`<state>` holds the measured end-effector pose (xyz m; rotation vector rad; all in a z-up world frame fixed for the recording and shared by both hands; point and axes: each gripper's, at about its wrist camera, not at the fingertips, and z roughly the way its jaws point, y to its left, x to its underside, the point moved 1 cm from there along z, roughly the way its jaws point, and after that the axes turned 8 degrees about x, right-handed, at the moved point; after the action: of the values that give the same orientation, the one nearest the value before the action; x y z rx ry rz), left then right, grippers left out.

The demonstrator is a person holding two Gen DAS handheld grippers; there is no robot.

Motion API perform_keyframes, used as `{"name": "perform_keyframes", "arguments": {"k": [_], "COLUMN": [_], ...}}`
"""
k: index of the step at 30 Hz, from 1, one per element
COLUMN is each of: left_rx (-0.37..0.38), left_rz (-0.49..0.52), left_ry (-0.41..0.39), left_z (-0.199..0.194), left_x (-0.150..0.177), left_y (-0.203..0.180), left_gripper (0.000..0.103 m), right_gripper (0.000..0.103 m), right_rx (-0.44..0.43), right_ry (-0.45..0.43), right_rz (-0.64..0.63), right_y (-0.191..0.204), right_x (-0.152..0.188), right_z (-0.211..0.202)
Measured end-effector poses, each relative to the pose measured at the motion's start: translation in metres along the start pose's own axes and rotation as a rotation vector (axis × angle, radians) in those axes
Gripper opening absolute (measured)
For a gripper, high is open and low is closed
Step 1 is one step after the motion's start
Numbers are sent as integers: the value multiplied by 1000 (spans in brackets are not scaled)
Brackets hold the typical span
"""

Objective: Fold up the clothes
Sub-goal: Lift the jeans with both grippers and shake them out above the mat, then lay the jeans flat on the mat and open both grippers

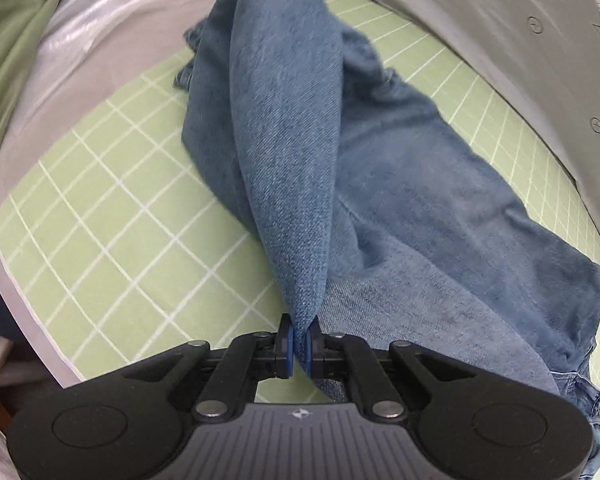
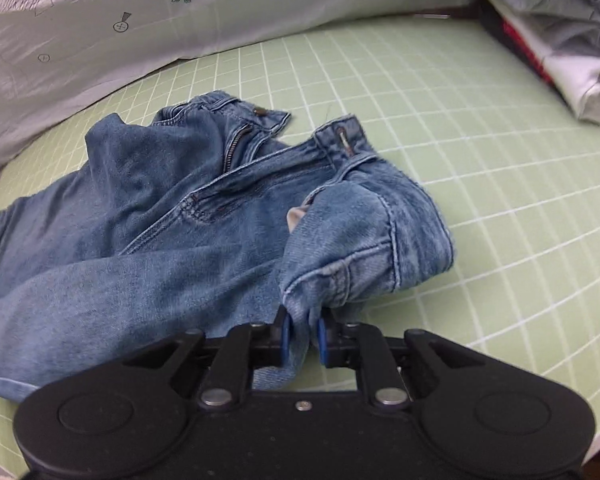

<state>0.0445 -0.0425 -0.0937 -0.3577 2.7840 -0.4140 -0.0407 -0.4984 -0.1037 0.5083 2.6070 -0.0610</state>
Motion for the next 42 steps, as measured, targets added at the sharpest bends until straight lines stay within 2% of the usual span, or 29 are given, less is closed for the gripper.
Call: {"name": "perform_keyframes", "arguments": {"k": [2, 8, 13, 17, 23, 25, 28, 30, 32, 34, 36, 39, 41, 42], "left_rx": [-2, 17, 8, 29, 99, 123, 174, 171, 174, 198, 165, 41, 9, 30], "left_rz": [-4, -71, -6, 55, 127, 107, 151, 204, 229, 204, 198, 180, 135, 118], "left_ry": [8, 47, 32, 14, -73, -81, -144, -197, -224, -197, -144, -36, 26, 30], "left_z": [12, 54, 74, 95, 144, 149, 121, 89, 54, 24, 13, 21, 24, 20], "left_x": [-4, -22, -52, -88, -161, -177, -178, -165, -144, -110, -74, -18, 6, 12], "left_y": [-1, -9, -38, -71, -140, -158, -176, -178, -169, -144, -122, -91, -77, -74], "left_gripper": [7, 6, 6, 6, 6, 5, 5, 5, 5, 5, 6, 8, 14, 16], "right_gripper": [15, 18, 18, 19, 19, 17, 12, 11, 11, 11, 11, 13, 26, 45], "right_rx": [-28, 2, 60, 100, 125, 137, 156, 165, 157, 139, 157, 163, 105, 77], "right_ry": [0, 11, -17, -63, -185, -219, -295, -364, -396, -389, -354, -205, -85, -56], "right_rz": [-16, -103, -149, -135, -126, -127, -118, -93, -69, -39, -46, -4, 131, 203], "right_y": [4, 37, 59, 73, 97, 100, 93, 75, 50, 26, 9, -16, -41, -53], "right_x": [-4, -28, -53, -86, -161, -184, -206, -200, -183, -156, -123, -76, -48, -39], "right_z": [8, 35, 54, 76, 124, 130, 113, 80, 44, 16, 3, 10, 20, 21]}}
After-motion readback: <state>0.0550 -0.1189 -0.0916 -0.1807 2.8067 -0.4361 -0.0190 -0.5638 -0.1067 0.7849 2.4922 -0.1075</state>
